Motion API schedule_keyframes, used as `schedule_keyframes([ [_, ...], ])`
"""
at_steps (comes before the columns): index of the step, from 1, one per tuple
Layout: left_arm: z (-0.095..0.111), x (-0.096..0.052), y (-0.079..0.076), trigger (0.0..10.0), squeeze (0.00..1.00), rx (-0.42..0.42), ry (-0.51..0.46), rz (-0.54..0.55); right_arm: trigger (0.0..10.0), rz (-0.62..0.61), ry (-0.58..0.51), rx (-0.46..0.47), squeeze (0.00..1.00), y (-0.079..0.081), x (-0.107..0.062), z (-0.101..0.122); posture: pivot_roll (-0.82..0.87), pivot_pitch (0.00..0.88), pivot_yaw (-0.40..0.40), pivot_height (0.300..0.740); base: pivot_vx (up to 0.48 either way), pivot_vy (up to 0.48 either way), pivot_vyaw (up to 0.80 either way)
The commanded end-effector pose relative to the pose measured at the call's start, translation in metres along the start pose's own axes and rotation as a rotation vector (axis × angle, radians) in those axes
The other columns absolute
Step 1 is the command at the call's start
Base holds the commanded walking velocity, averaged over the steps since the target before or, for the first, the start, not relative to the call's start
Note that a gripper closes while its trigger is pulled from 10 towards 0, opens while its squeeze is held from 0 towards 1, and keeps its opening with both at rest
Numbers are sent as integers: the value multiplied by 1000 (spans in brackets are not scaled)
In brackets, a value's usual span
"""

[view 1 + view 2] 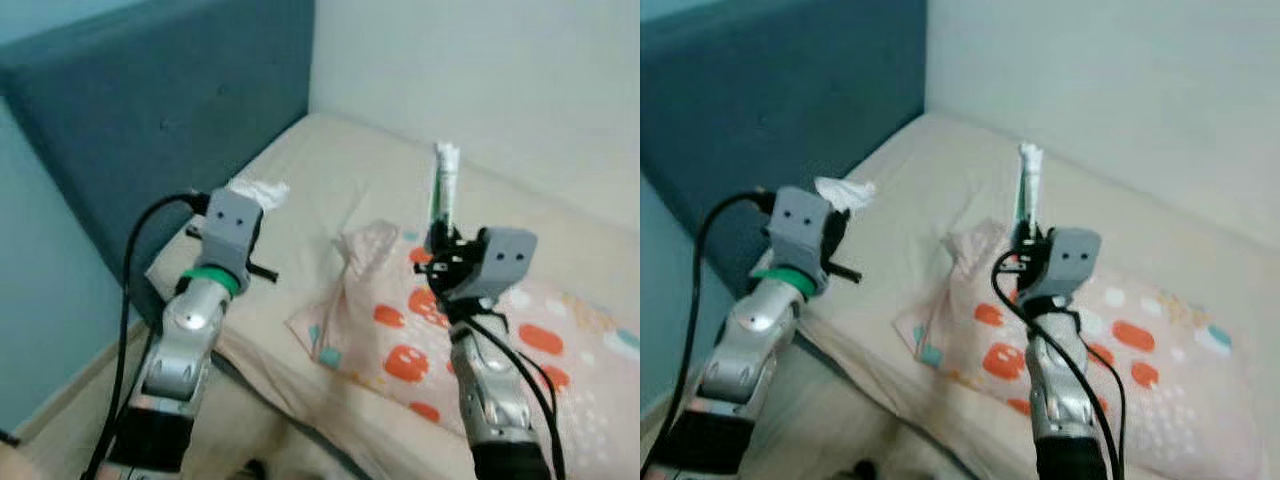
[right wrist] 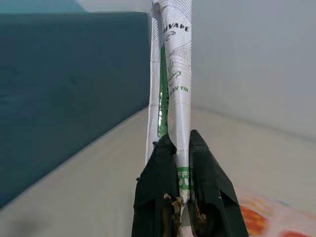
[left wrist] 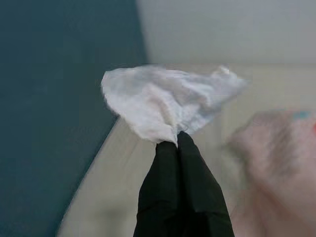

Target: Clean up the room

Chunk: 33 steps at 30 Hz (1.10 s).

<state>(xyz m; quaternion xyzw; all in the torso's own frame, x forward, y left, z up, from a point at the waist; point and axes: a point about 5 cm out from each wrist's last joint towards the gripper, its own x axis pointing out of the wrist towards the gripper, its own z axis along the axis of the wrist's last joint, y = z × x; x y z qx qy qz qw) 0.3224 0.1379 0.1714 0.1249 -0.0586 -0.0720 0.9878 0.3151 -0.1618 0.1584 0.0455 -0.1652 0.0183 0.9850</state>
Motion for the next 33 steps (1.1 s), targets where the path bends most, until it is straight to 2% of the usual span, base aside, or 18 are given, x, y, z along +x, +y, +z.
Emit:
schedule_keyframes([
  [1, -11, -3, 0, 10000, 0, 10, 40, 7, 10000, -4, 32, 8, 0, -1, -5, -8, 84, 51, -32, 740, 0, 0, 725],
  [3, -27, -12, 10, 10000, 0, 46, 109, 54, 10000, 47, 89, 15, 0, 7, -11, -23, 96, 54, -26, 740, 0, 0, 725],
  [4, -27, -12, 10, 10000, 0, 46, 109, 54, 10000, 47, 89, 15, 0, 7, -11, -23, 96, 54, -26, 740, 0, 0, 719],
  [7, -37, -20, 21, 10000, 0, 74, 171, 105, 10000, 151, 140, 47, 0, 21, -19, -34, 107, 56, -25, 740, 0, 0, 698],
  [9, -38, -21, 23, 10000, 0, 73, 180, 111, 10000, 173, 146, 53, 0, 25, -21, -35, 107, 56, -25, 740, 0, 0, 694],
  [11, -40, -27, 27, 10000, 0, 69, 190, 120, 10000, 272, 157, 84, 0, 42, -24, -36, 118, 58, -17, 740, 0, 0, 681],
  [16, -41, -29, 28, 10000, 0, 69, 197, 125, 10000, 309, 159, 95, 0, 48, -26, -37, 118, 58, -17, 740, 0, 0, 681],
  [19, -54, -37, 27, 10000, 0, 90, 261, 141, 10000, 396, 192, 135, 0, 68, -31, -45, 127, 58, -11, 740, 0, 0, 681],
  [25, -71, -43, 27, 10000, 0, 18, 343, 171, 10000, 352, 251, 127, 0, 63, -37, -61, 130, 59, -12, 740, 0, 0, 677],
  [33, -72, -45, 26, 10000, 0, 38, 341, 163, 10000, 346, 251, 124, 0, 57, -37, -60, 129, 61, -14, 740, 0, 0, 679],
])
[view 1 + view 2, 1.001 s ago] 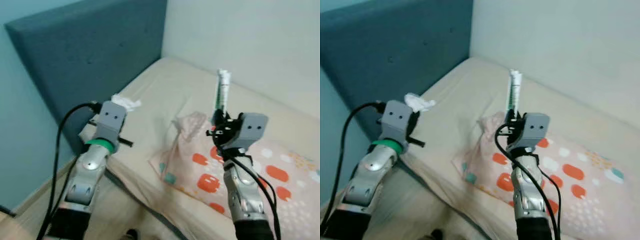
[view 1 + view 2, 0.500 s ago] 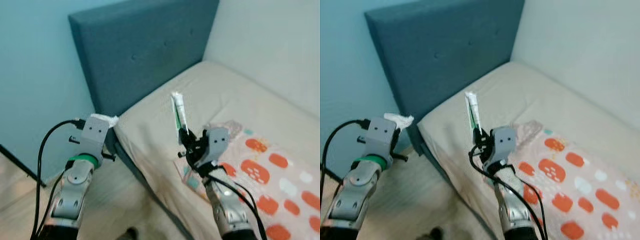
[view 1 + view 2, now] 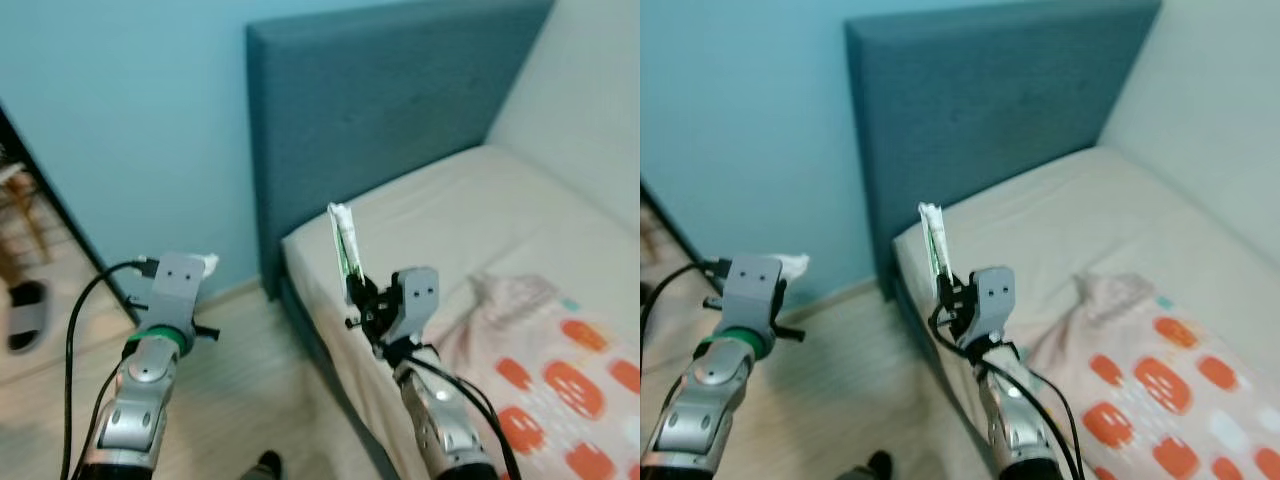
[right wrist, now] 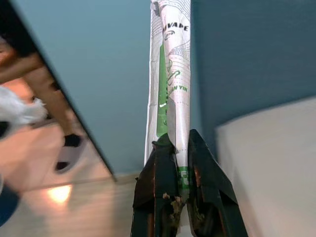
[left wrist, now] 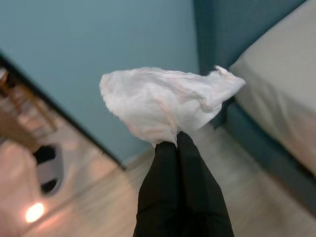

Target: Clean up the room

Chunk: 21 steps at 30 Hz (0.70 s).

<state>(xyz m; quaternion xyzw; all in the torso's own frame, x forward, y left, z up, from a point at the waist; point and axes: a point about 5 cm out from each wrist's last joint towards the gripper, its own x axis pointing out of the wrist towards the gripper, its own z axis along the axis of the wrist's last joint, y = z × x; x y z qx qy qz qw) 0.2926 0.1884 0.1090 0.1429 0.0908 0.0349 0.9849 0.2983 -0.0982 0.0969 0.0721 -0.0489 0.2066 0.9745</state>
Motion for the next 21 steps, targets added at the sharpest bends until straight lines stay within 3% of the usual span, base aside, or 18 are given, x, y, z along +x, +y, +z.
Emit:
schedule_keyframes([
  [1, -3, -1, -3, 10000, 0, 13, 12, -8, 10000, -8, 4, 6, 0, -2, -2, -2, 131, 64, -16, 740, 0, 0, 681],
  [21, -6, -2, -5, 10000, 0, 69, 11, 7, 10000, 1, 14, 26, 0, 1, -4, -8, 133, 72, -18, 740, 0, 0, 680],
])
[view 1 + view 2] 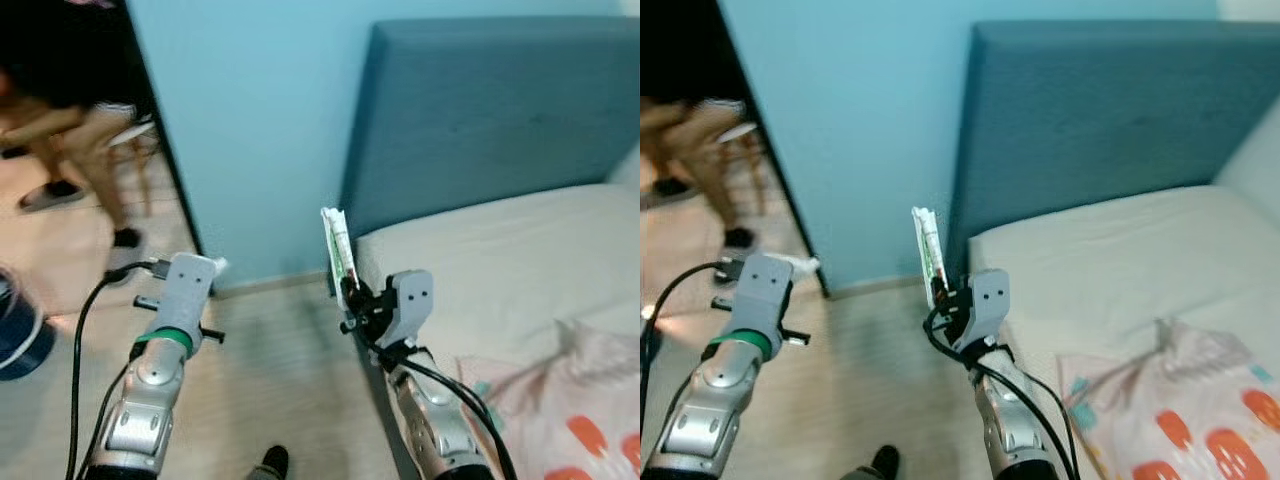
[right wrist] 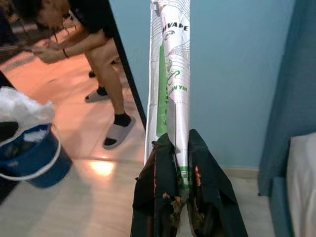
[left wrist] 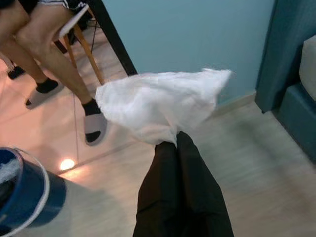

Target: Clean up the room

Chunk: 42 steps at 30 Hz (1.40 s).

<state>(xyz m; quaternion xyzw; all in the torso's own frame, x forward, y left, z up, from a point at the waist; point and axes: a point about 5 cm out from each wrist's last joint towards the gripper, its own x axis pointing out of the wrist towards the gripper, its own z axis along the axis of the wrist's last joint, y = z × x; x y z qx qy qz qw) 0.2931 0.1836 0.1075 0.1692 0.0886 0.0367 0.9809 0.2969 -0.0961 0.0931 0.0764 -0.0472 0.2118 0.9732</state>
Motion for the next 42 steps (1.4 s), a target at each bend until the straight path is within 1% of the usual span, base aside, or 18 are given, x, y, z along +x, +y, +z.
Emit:
schedule_keyframes([
  [1, -6, -2, -1, 10000, 0, 20, 15, -4, 10000, -9, 12, 16, 0, -1, -3, -4, 133, 72, -18, 740, 0, 0, 681],
  [14, -6, -2, -2, 10000, 0, 37, 14, 2, 10000, 0, 9, 23, 0, 1, -3, -4, 134, 77, -18, 740, 0, 0, 680],
  [37, -4, 0, -5, 10000, 0, 34, 12, 14, 10000, 18, 4, 29, 0, 4, -3, -4, 133, 82, -19, 740, 0, 0, 680],
  [39, -4, 0, -5, 10000, 0, 32, 15, 22, 10000, 24, 1, 32, 0, 4, -3, -3, 133, 82, -19, 740, 0, 0, 681],
  [42, -4, 1, -4, 10000, 0, 32, 20, 31, 10000, 56, -30, 65, 0, 8, -4, 0, 132, 83, -19, 740, 0, 0, 675],
])
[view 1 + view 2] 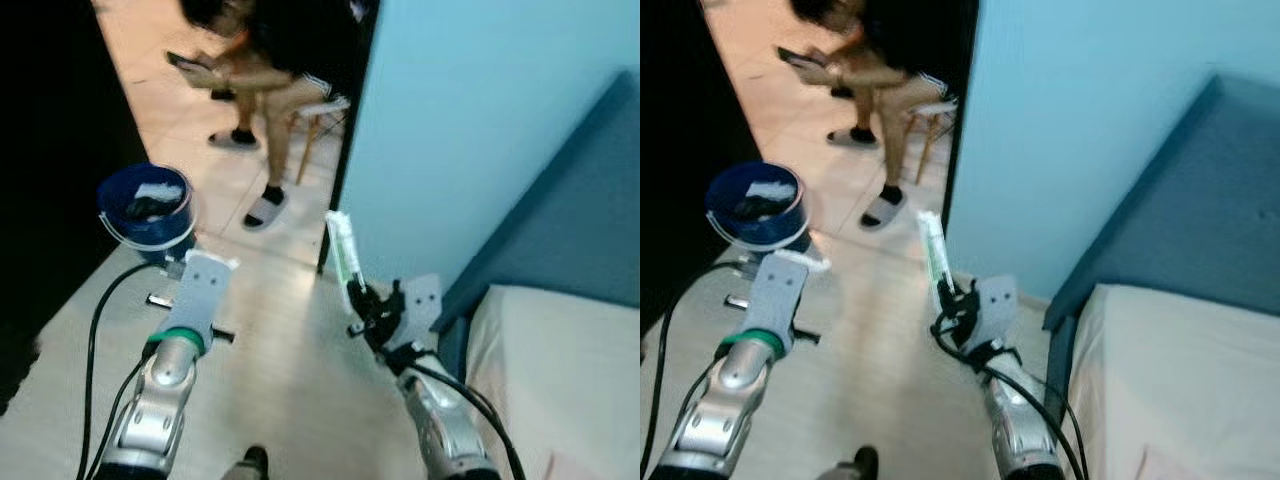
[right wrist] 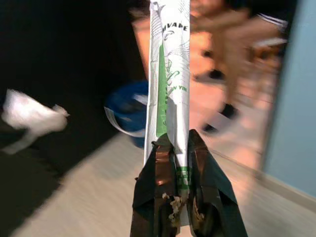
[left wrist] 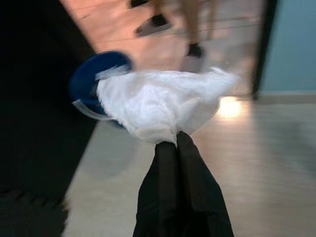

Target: Clean up the room

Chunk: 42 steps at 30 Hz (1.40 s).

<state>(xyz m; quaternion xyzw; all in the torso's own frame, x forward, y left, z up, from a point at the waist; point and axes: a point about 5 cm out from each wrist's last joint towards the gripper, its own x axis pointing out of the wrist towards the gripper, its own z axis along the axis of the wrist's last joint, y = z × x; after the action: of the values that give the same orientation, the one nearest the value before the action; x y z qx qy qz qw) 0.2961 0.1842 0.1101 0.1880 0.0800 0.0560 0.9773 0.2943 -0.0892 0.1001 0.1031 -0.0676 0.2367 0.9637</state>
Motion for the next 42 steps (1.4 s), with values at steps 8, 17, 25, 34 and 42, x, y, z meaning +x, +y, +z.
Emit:
schedule_keyframes([
  [8, -11, 2, -3, 10000, 0, 14, 74, 49, 10000, 37, -3, 49, 0, 7, -5, -2, 132, 83, -19, 740, 174, 0, 582],
  [17, -10, 3, -6, 10000, 0, 6, 70, 52, 10000, 36, 13, 16, 0, 3, -6, -3, 132, 83, -19, 740, 472, 0, 83],
  [25, -10, 4, -7, 10000, 0, 9, 74, 56, 10000, 35, 16, 13, 0, 3, -5, -3, 125, 80, -25, 740, 472, 0, 637],
  [34, -10, 6, -7, 10000, 0, 12, 73, 60, 10000, 32, 6, 24, 0, 2, -3, -1, 125, 80, -25, 740, 472, 0, 0],
  [42, -11, 6, -6, 10000, 0, 15, 74, 65, 10000, 44, 23, 25, 0, 3, -5, -4, 124, 74, -26, 740, 472, 0, 89],
])
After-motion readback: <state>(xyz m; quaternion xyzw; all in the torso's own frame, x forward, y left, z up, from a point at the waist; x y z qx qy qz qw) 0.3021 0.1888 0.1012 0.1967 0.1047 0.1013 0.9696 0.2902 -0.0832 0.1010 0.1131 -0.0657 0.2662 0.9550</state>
